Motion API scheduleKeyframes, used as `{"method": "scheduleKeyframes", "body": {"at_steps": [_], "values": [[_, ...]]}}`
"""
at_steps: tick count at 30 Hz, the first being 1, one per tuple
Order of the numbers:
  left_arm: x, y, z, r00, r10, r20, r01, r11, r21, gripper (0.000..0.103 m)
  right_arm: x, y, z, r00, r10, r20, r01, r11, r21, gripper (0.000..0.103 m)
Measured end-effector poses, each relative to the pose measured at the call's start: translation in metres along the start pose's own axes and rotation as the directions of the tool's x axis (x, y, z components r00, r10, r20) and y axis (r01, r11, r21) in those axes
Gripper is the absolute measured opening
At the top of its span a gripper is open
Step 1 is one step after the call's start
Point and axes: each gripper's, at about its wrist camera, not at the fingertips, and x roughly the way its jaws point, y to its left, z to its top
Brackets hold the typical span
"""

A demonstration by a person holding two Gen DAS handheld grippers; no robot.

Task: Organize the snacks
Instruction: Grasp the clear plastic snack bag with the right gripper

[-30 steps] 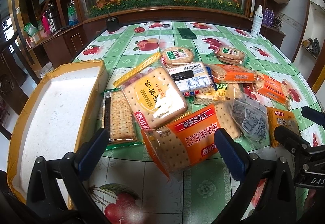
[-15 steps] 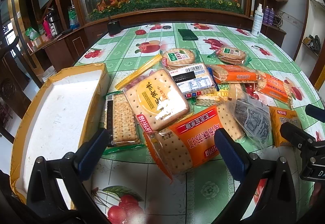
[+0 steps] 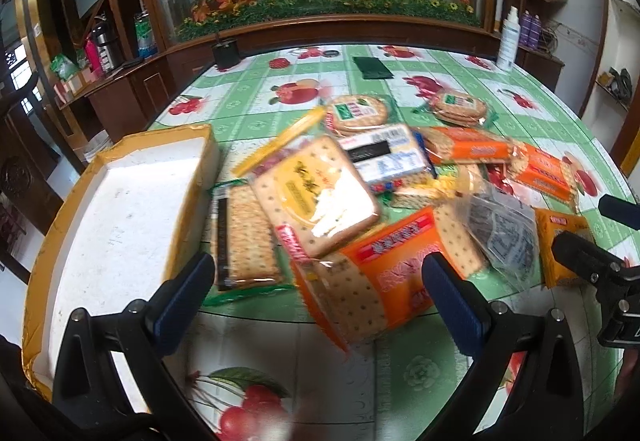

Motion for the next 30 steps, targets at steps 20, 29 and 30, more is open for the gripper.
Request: {"method": "scheduleKeyframes", "body": {"at_steps": [20,29,30], "values": [[-0.004,0.004,0.010,0.986,-0.157,-0.050,0.163,0.973,0.164,0.103,0.069,0.026,0.025,0.934,0.294,-0.202,-0.330,0.928,-0.174,0.085],[-0.003,-0.039,0.015,0.932,-0.341,-0.121,0.360,0.849,0.385,0.103,0.042,-0.006,-0.008,0.951,0.261,-0.167,-0.280,0.955,-0.102,0.057],[-0.001,-0.041,0.014,0.926,-0.353,-0.137,0.377,0.836,0.398,0.103,0.041,-0.012,-0.009,0.952,0.254,-0.170,-0.272,0.958,-0.091,0.057]]}}
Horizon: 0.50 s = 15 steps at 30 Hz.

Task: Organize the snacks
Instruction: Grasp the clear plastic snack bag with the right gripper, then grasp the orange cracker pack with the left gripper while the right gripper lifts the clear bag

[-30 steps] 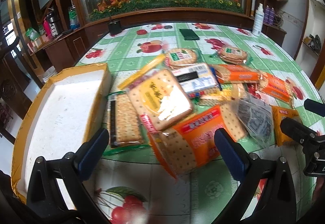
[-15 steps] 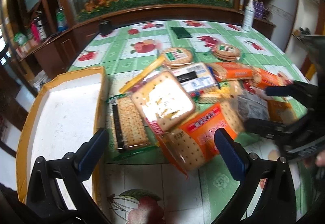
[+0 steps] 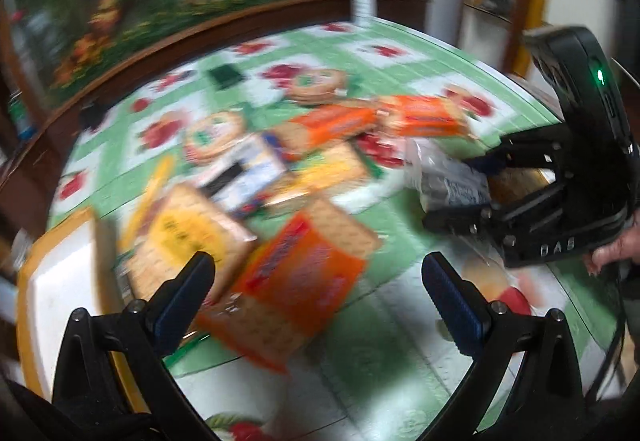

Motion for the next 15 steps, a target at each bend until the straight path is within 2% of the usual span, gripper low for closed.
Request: {"method": "scheduleKeyframes", "body": {"at_steps": [4,8,12,13,15], "values": [[0.018,-0.011,0.002,0.995,-0.074,-0.068,0.079,0.994,0.076,0.103,-0.015,-0.016,-0.013,1.000,-0.017,0.011,0.016,0.999,0.051,0.057],[0.036,-0.005,0.001,0.991,-0.032,-0.132,0.044,0.995,0.087,0.103,-0.023,-0.023,-0.014,0.999,-0.003,0.034,0.000,0.995,0.096,0.057],[0.042,0.006,-0.004,0.985,-0.044,-0.166,0.057,0.996,0.074,0.101,-0.024,-0.017,-0.012,0.999,0.008,0.046,-0.013,0.995,0.094,0.055],[0.043,0.005,-0.006,0.983,-0.055,-0.175,0.067,0.995,0.068,0.100,-0.025,-0.015,-0.011,0.999,0.013,0.050,-0.017,0.996,0.090,0.053],[0.044,0.001,-0.009,0.981,-0.068,-0.183,0.084,0.993,0.078,0.087,-0.024,-0.011,-0.010,0.998,0.018,0.053,-0.023,0.996,0.087,0.053]]}}
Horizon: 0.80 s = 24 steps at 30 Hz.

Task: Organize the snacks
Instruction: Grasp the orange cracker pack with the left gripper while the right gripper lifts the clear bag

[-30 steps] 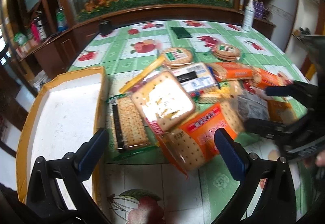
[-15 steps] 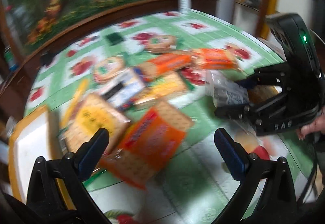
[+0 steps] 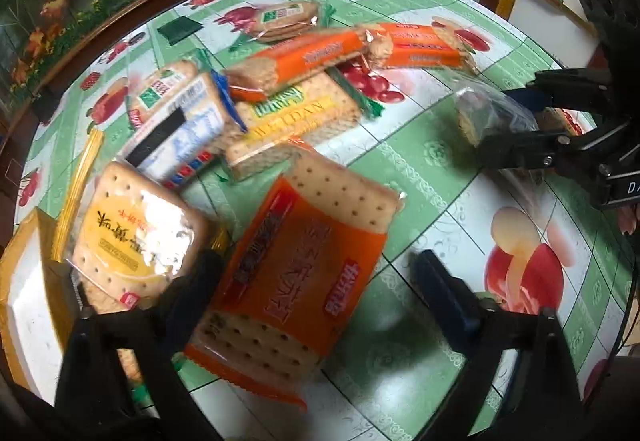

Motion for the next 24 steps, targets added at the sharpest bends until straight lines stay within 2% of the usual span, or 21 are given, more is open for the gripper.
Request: {"method": "scheduleKeyframes", "body": {"at_steps": [1,2,3,6,12,18,21,24], "values": [[0.000,-0.001,0.000,1.000,-0.016,0.005,0.016,1.000,0.002,0.083,0.001,0.001,-0.001,1.000,0.001,-0.001,-0.001,1.000,-0.002,0.053],[-0.002,-0.003,0.000,1.000,-0.023,0.007,0.023,1.000,0.006,0.073,0.002,0.003,-0.002,1.000,-0.006,0.001,0.006,1.000,-0.007,0.053],[-0.003,-0.005,0.000,1.000,-0.030,0.008,0.030,1.000,0.009,0.068,0.003,0.005,-0.002,1.000,-0.013,0.001,0.013,1.000,-0.010,0.053],[-0.005,-0.012,0.000,1.000,-0.007,0.009,0.006,1.000,0.016,0.061,0.000,0.009,-0.004,1.000,-0.026,0.011,0.026,1.000,-0.015,0.050],[-0.015,-0.030,-0.008,0.994,0.103,0.046,-0.104,0.994,0.017,0.059,-0.004,0.014,-0.008,0.998,-0.055,0.026,0.056,0.998,-0.022,0.049],[-0.041,-0.036,-0.011,0.974,0.189,0.123,-0.188,0.982,-0.020,0.059,-0.012,0.028,-0.005,0.997,-0.047,0.053,0.049,0.998,-0.032,0.049],[-0.058,-0.028,-0.013,0.956,0.247,0.155,-0.241,0.969,-0.061,0.059,-0.015,0.036,0.000,0.997,-0.036,0.068,0.039,0.998,-0.045,0.049],[-0.075,-0.005,-0.020,0.934,0.310,0.176,-0.286,0.946,-0.152,0.059,-0.014,0.050,0.009,0.997,-0.022,0.075,0.027,0.997,-0.073,0.049]]}}
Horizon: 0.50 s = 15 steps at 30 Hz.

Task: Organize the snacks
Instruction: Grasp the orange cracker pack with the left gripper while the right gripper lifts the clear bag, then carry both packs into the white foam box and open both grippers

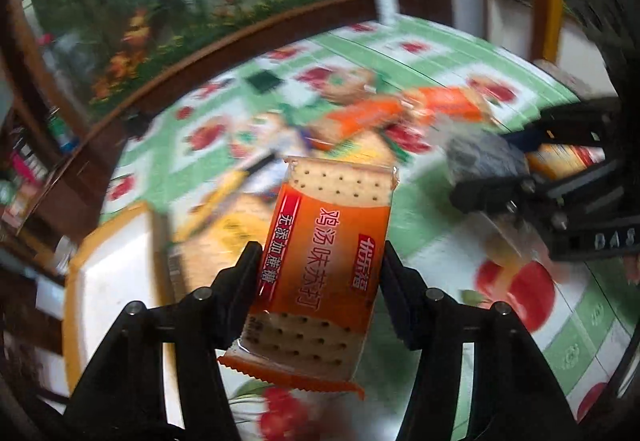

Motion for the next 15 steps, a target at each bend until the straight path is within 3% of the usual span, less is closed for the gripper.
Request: {"method": "scheduleKeyframes", "body": {"at_steps": [7,12,15], "values": [[-0.005,0.055,-0.010,0.991,0.136,-0.005,-0.136,0.981,-0.138,0.059,0.015,0.042,0.029,0.998,0.055,0.013,-0.054,0.995,-0.084,0.049],[0.000,0.091,-0.015,0.976,0.217,-0.032,-0.218,0.946,-0.238,0.059,0.036,0.071,0.052,0.995,0.100,0.005,-0.098,0.985,-0.142,0.049],[0.008,0.110,-0.018,0.960,0.274,-0.062,-0.279,0.912,-0.300,0.060,0.050,0.089,0.067,0.992,0.123,0.000,-0.121,0.978,-0.171,0.049]]}}
